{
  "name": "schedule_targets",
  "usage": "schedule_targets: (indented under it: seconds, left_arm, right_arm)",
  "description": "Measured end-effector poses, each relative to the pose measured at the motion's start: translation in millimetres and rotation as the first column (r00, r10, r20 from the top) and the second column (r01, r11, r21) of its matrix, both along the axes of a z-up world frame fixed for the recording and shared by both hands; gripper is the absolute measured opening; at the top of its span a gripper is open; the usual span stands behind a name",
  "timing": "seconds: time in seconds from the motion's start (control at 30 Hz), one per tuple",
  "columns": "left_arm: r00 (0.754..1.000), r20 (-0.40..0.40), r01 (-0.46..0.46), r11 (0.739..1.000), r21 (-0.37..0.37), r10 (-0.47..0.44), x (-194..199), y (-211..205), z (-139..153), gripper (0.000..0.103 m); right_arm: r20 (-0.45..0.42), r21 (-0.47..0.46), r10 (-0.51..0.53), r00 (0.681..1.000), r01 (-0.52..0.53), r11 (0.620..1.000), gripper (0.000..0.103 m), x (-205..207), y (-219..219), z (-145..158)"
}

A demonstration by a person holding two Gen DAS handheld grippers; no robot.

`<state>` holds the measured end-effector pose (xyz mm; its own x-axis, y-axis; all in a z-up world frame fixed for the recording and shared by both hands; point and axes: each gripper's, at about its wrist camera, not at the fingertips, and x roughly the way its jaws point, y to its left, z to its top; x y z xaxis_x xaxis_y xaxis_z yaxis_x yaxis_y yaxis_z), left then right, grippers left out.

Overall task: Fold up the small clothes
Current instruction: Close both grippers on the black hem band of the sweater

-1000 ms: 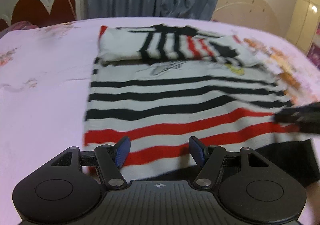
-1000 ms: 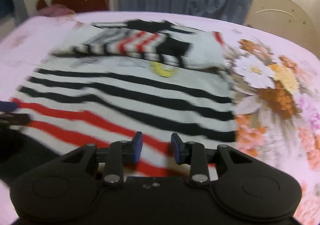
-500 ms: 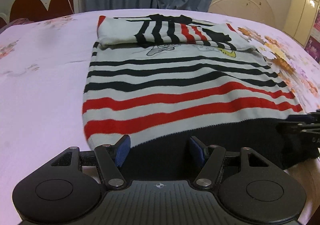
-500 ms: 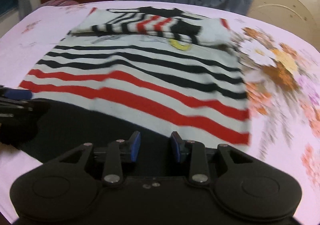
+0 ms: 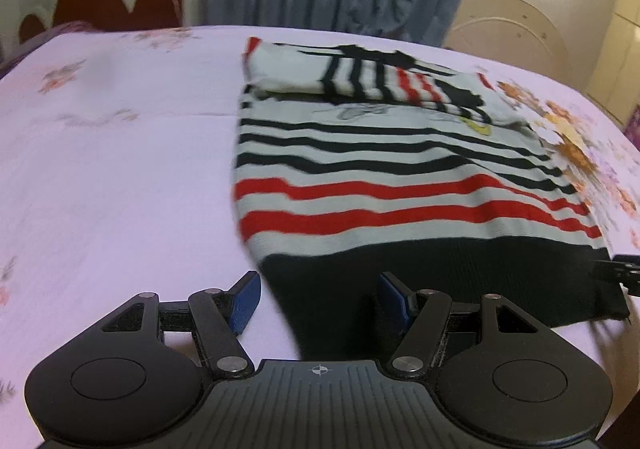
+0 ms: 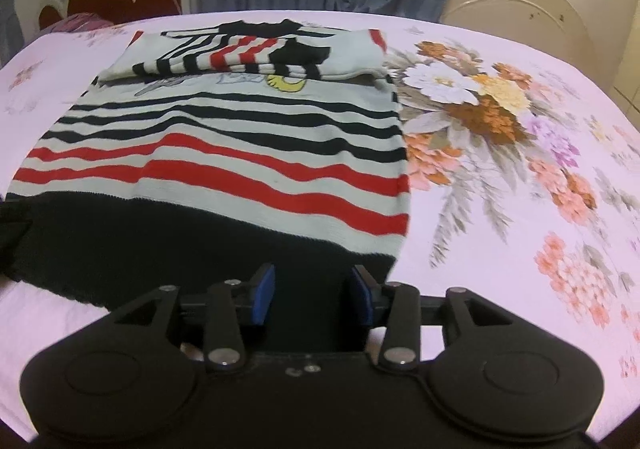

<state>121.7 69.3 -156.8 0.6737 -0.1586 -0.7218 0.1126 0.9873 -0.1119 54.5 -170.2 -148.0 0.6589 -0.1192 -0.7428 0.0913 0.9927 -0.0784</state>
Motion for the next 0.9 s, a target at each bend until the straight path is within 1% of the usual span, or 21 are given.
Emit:
schedule_targets:
  seconds: [0.13, 0.3, 0.5, 0.57, 0.6, 0.63, 0.67, 0.7, 0.73, 0.77, 0.8, 0.83, 0.87, 0.9]
  left_arm:
    - [0.998, -0.043, -0.046, 0.997, -0.066, 0.043, -6, 21, -5, 0.064]
    - [0.997, -0.068, -0.055, 0.990, -0.130, 0.047, -6, 26, -12, 0.064]
    - [0.992, -0.125, 0.003, 0.974, -0.227, -0.032, 6, 15, -20, 0.064]
    - [0.990, -0.133, 0.000, 0.967, -0.256, -0.035, 10, 14, -21, 0.064]
    - [0.990, -0.136, -0.001, 0.965, -0.262, -0.036, 12, 13, -21, 0.060]
    - [0.990, -0.137, 0.001, 0.966, -0.260, -0.038, 13, 13, -21, 0.053]
    - [0.989, -0.140, 0.009, 0.968, -0.253, -0.046, 14, 11, -22, 0.036]
    - [0.989, -0.142, 0.014, 0.969, -0.248, -0.050, 16, 11, -23, 0.027]
    - [0.988, -0.142, 0.016, 0.968, -0.250, -0.053, 18, 11, -23, 0.024]
    - [0.988, -0.142, 0.019, 0.968, -0.251, -0.056, 19, 12, -23, 0.019]
    - [0.988, -0.141, 0.024, 0.967, -0.252, -0.061, 20, 13, -23, 0.014]
    - [0.988, -0.136, 0.036, 0.967, -0.251, -0.072, 21, 11, -22, 0.012]
    - [0.989, -0.127, 0.046, 0.967, -0.250, -0.080, 21, 11, -20, 0.010]
    - [0.989, -0.116, 0.058, 0.967, -0.247, -0.089, 21, 10, -18, 0.010]
  right_arm:
    - [0.002, 0.017, -0.037, 0.999, 0.037, 0.999, 0.050, -7, -8, 0]
    - [-0.022, 0.074, -0.062, 0.998, 0.064, 0.995, 0.050, -8, -15, -5]
    - [-0.043, 0.113, -0.077, 0.996, 0.082, 0.990, 0.048, -5, -16, -10]
    - [-0.050, 0.123, -0.078, 0.996, 0.084, 0.989, 0.047, -4, -16, -13]
    - [-0.053, 0.130, -0.078, 0.996, 0.084, 0.988, 0.047, -3, -17, -14]
    - [-0.056, 0.137, -0.080, 0.995, 0.087, 0.987, 0.046, -2, -18, -14]
    - [-0.057, 0.149, -0.083, 0.995, 0.091, 0.985, 0.040, -1, -19, -14]
    - [-0.060, 0.161, -0.091, 0.994, 0.099, 0.982, 0.037, 0, -20, -14]
    - [-0.062, 0.170, -0.091, 0.994, 0.101, 0.980, 0.029, 0, -20, -13]
    - [-0.065, 0.177, -0.091, 0.994, 0.101, 0.979, 0.024, 1, -20, -13]
    - [-0.070, 0.184, -0.089, 0.994, 0.100, 0.978, 0.022, 2, -20, -13]
    - [-0.074, 0.185, -0.083, 0.994, 0.096, 0.978, 0.020, 3, -20, -13]
    - [-0.076, 0.184, -0.076, 0.994, 0.089, 0.979, 0.013, 3, -19, -12]
    - [-0.076, 0.190, -0.070, 0.995, 0.083, 0.978, 0.011, 4, -19, -11]
